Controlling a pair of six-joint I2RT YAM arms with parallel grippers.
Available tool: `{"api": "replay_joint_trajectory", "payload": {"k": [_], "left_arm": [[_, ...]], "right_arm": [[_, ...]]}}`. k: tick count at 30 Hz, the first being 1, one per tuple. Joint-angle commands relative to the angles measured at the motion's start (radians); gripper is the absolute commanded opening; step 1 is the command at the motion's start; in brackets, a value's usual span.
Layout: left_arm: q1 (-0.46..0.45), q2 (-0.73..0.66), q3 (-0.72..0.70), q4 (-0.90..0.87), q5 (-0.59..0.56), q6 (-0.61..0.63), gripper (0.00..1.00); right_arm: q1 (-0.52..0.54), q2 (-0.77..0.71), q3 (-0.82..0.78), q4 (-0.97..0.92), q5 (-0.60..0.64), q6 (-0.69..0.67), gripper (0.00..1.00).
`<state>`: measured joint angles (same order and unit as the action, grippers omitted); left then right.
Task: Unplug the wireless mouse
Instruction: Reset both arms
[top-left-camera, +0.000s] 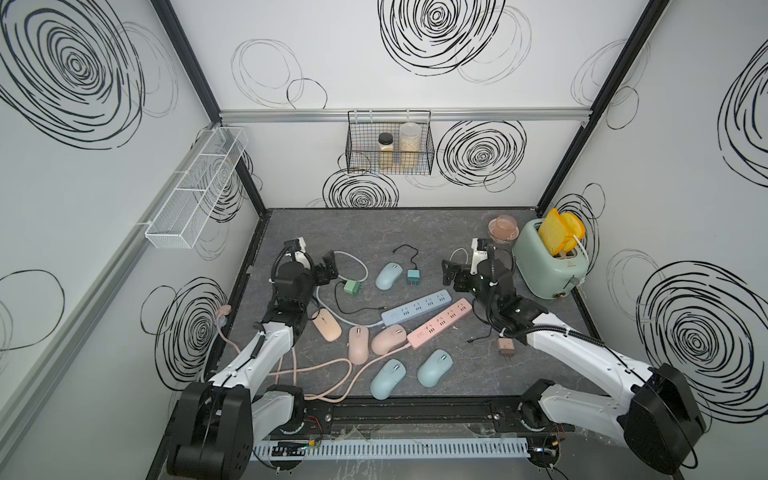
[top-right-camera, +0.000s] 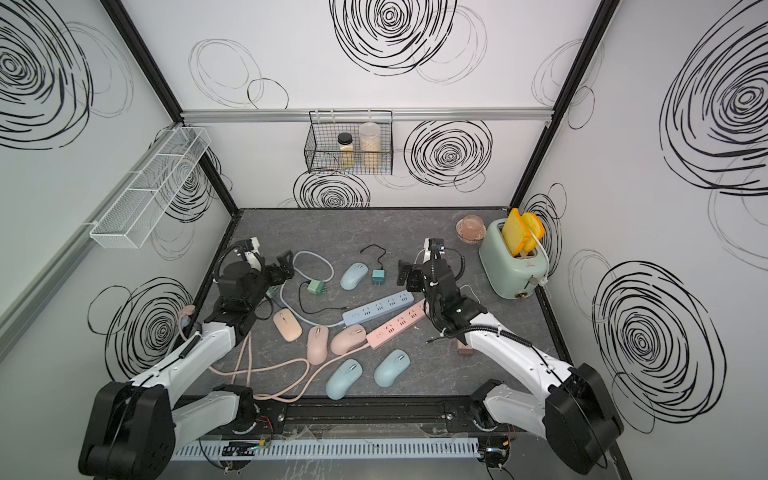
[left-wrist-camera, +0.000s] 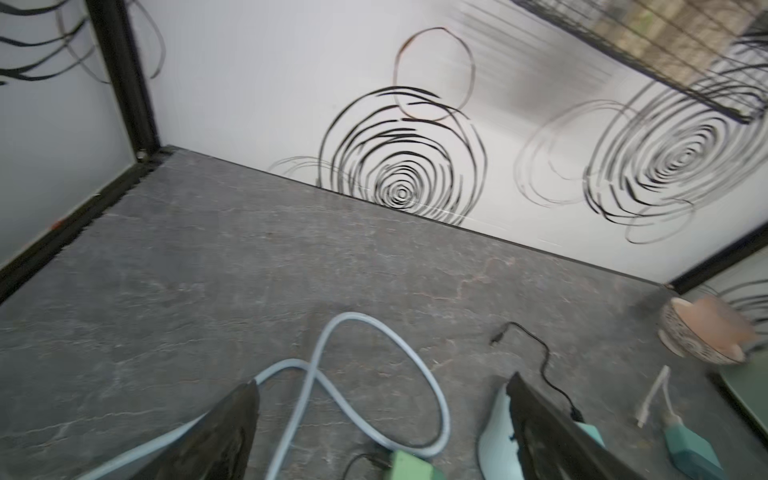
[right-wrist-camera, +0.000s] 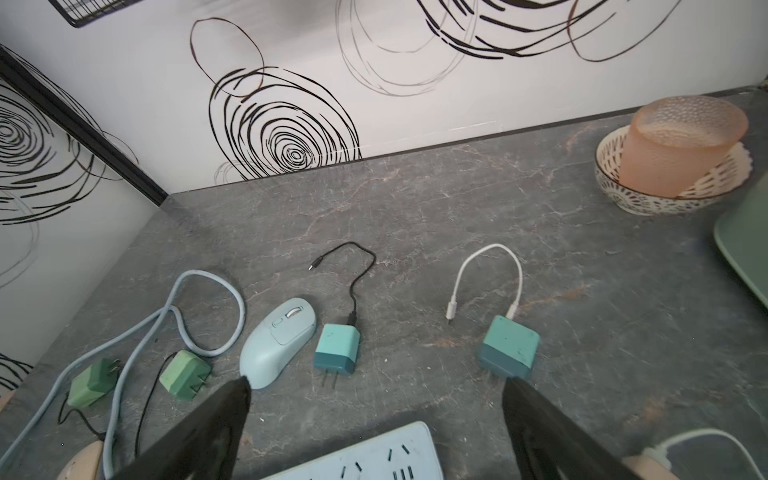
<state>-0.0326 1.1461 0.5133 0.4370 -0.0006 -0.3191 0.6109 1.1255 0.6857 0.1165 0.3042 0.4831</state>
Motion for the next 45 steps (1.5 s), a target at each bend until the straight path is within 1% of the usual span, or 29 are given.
{"api": "replay_joint_trajectory", "payload": {"k": [1, 4, 7, 9, 10, 13, 16, 17, 18, 19, 20, 21, 22, 23, 24, 26, 27, 29, 31, 34, 38, 40, 41, 43, 44, 45], "left_arm": [[0.068, 0.014, -0.041, 0.13, 0.0, 0.11, 0.97], [0.114, 0.043, -0.083, 0.204, -0.034, 0.176, 0.97], [0.121, 0.103, -0.112, 0.288, -0.014, 0.232, 0.97], [0.119, 0.142, -0.124, 0.342, 0.025, 0.245, 0.97], [0.112, 0.159, -0.131, 0.375, 0.05, 0.248, 0.97], [0.049, 0.201, -0.158, 0.48, 0.047, 0.29, 0.97], [-0.023, 0.258, -0.178, 0.56, 0.01, 0.35, 0.97], [-0.049, 0.271, -0.209, 0.632, -0.023, 0.372, 0.97], [-0.054, 0.267, -0.224, 0.647, -0.071, 0.357, 0.97], [-0.043, 0.279, -0.263, 0.727, -0.084, 0.334, 0.97], [-0.031, 0.323, -0.313, 0.874, -0.054, 0.328, 0.97], [-0.024, 0.349, -0.329, 0.942, -0.045, 0.322, 0.97], [-0.008, 0.326, -0.296, 0.827, -0.033, 0.313, 0.97], [0.0, 0.311, -0.282, 0.785, -0.02, 0.308, 0.97], [-0.002, 0.332, -0.299, 0.857, -0.024, 0.304, 0.97], [-0.017, 0.311, -0.291, 0.801, -0.06, 0.313, 0.97], [-0.03, 0.318, -0.298, 0.831, -0.09, 0.318, 0.97], [-0.041, 0.313, -0.303, 0.831, -0.118, 0.319, 0.97], [-0.049, 0.315, -0.307, 0.843, -0.135, 0.322, 0.97], [-0.052, 0.316, -0.307, 0.844, -0.14, 0.323, 0.97], [-0.051, 0.317, -0.306, 0.842, -0.141, 0.324, 0.97], [-0.05, 0.317, -0.304, 0.84, -0.139, 0.323, 0.97], [-0.048, 0.317, -0.302, 0.837, -0.135, 0.322, 0.97], [-0.04, 0.319, -0.298, 0.829, -0.121, 0.319, 0.97], [-0.038, 0.319, -0.297, 0.827, -0.117, 0.318, 0.97], [-0.037, 0.319, -0.296, 0.826, -0.116, 0.318, 0.97]], "right_arm": [[-0.026, -0.04, -0.028, 0.034, 0.048, 0.007, 0.98], [-0.059, -0.043, -0.053, 0.028, 0.043, -0.002, 0.98], [-0.095, -0.046, -0.074, 0.047, 0.006, 0.0, 0.98], [-0.116, -0.052, -0.086, 0.058, -0.008, -0.001, 0.98], [-0.128, -0.059, -0.096, 0.068, -0.018, -0.009, 0.98], [-0.161, -0.079, -0.131, 0.114, -0.048, -0.022, 0.98], [-0.196, -0.105, -0.169, 0.166, -0.08, -0.029, 0.98], [-0.206, -0.118, -0.188, 0.188, -0.08, -0.034, 0.98], [-0.213, -0.129, -0.205, 0.214, -0.075, -0.035, 0.98], [-0.223, -0.144, -0.228, 0.249, -0.068, -0.039, 0.98], [-0.236, -0.158, -0.255, 0.289, -0.056, -0.041, 0.98], [-0.246, -0.171, -0.28, 0.332, -0.045, -0.044, 0.98], [-0.257, -0.184, -0.31, 0.383, -0.029, -0.048, 0.98], [-0.272, -0.198, -0.337, 0.427, -0.01, -0.058, 0.98], [-0.285, -0.205, -0.354, 0.463, 0.012, -0.072, 0.98], [-0.32, -0.214, -0.381, 0.527, 0.064, -0.149, 0.98], [-0.341, -0.208, -0.383, 0.535, 0.093, -0.178, 0.98], [-0.405, -0.169, -0.367, 0.522, 0.153, -0.247, 0.98], [-0.469, -0.11, -0.366, 0.536, 0.162, -0.315, 0.98], [-0.533, -0.024, -0.412, 0.618, 0.126, -0.335, 0.98], [-0.564, 0.1, -0.483, 0.848, 0.028, -0.359, 0.98], [-0.574, 0.161, -0.487, 0.928, 0.011, -0.376, 0.98], [-0.586, 0.192, -0.478, 0.93, -0.002, -0.356, 0.98], [-0.592, 0.257, -0.471, 0.992, -0.013, -0.345, 0.98], [-0.591, 0.296, -0.467, 1.032, -0.032, -0.372, 0.98], [-0.591, 0.311, -0.44, 0.994, -0.06, -0.383, 0.98]]}}
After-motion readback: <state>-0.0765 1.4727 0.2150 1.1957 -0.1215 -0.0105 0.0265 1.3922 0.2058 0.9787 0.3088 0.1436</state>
